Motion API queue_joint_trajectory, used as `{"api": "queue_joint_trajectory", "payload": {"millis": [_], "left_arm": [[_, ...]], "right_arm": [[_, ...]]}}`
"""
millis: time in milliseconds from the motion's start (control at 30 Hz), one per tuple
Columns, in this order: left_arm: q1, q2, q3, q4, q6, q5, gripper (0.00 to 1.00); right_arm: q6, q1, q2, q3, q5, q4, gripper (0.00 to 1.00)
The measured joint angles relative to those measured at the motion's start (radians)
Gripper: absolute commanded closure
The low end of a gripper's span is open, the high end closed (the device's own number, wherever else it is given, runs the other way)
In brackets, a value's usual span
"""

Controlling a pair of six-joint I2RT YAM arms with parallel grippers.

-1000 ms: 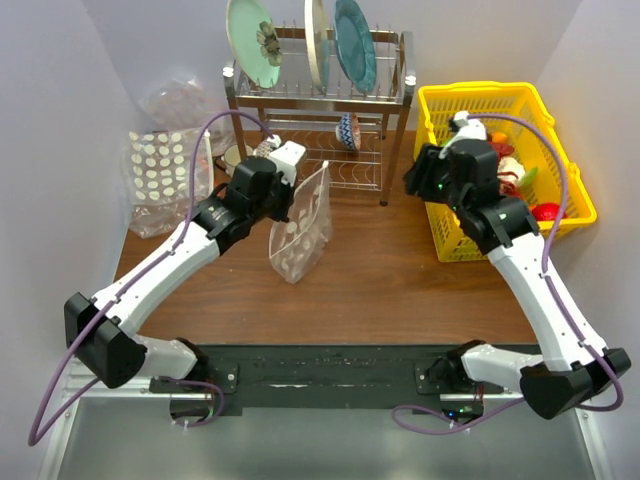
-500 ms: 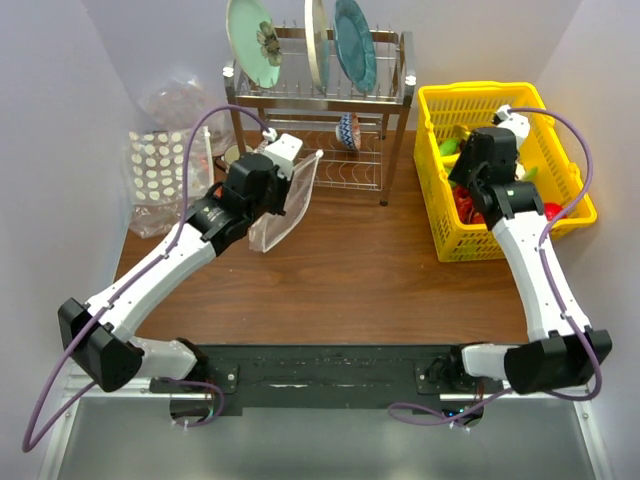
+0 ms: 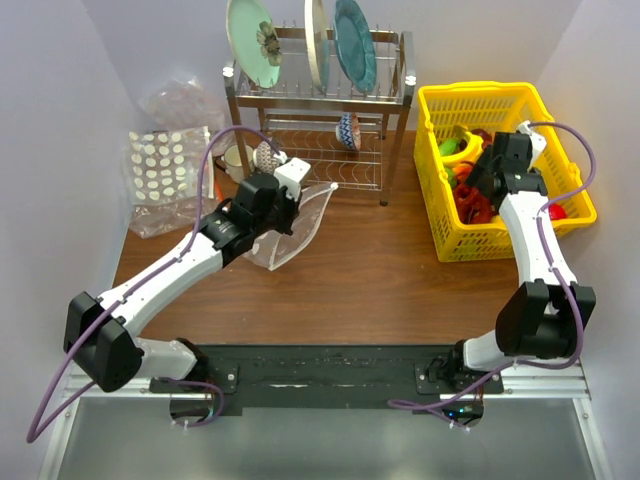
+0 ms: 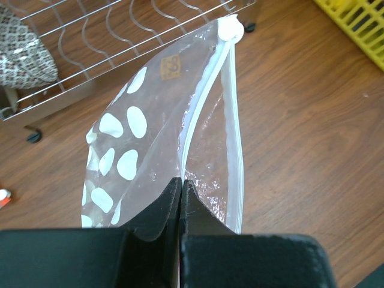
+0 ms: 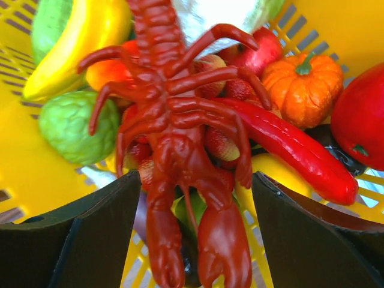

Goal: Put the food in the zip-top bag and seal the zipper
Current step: Adjust the fake lobster in the bin.

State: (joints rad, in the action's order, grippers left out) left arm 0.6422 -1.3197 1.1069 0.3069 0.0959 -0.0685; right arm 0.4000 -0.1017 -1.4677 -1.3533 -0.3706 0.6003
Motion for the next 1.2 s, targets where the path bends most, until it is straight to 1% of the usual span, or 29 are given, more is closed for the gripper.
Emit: {"api": "queue_joint_trajectory", "payload": {"millis": [67,167,233,400,600,800,867,1000,1067,1100,1133,1200], "left_arm": [[0.0,0.0,-0.004,-0.014,0.007,0.021,1.0],[0.0,0.0,-0.006,-0.025,0.016,0.037,1.0],[0.0,0.0,-0.006,-0.032,0.017,0.043,1.0],[0.0,0.0,-0.013,-0.045,0.017,0.051,1.0],[0.0,0.0,-0.023,-0.051,0.017,0.056,1.0],[0.0,0.001,-0.026,-0.051,0.017,0.056,1.0],[0.0,0.001,-0.026,-0.052,0.017,0.056,1.0],[0.0,0.002,-0.026,-0.051,0.017,0.056,1.0],[0.0,0.002,-0.026,-0.052,0.017,0.056,1.0],[0.0,0.002,-0.026,-0.051,0.017,0.056,1.0],[0.0,0.002,-0.026,-0.052,0.016,0.056,1.0],[0.0,0.002,-0.026,-0.051,0.016,0.056,1.0]], "right_arm": [[0.007,-0.016,-0.005,0.006,0.012,-0.001,0.15],[0.014,-0.024,-0.005,0.008,0.023,-0.003,0.06],[0.022,-0.026,-0.01,0.008,0.03,-0.005,0.02],[0.026,-0.038,-0.033,0.007,0.074,-0.027,0.02],[0.026,-0.043,-0.103,-0.039,0.076,-0.039,0.03],[0.028,-0.05,-0.15,-0.04,0.069,-0.058,0.03],[0.027,-0.05,-0.155,-0.04,0.054,-0.06,0.08],[0.025,-0.049,-0.177,-0.056,0.039,-0.059,0.1],[0.026,-0.05,-0.192,-0.066,0.042,-0.063,0.14],[0.026,-0.05,-0.201,-0.071,0.046,-0.067,0.17],[0.027,-0.05,-0.209,-0.075,0.048,-0.072,0.28],[0.025,-0.05,-0.23,-0.091,0.051,-0.084,0.38]]}}
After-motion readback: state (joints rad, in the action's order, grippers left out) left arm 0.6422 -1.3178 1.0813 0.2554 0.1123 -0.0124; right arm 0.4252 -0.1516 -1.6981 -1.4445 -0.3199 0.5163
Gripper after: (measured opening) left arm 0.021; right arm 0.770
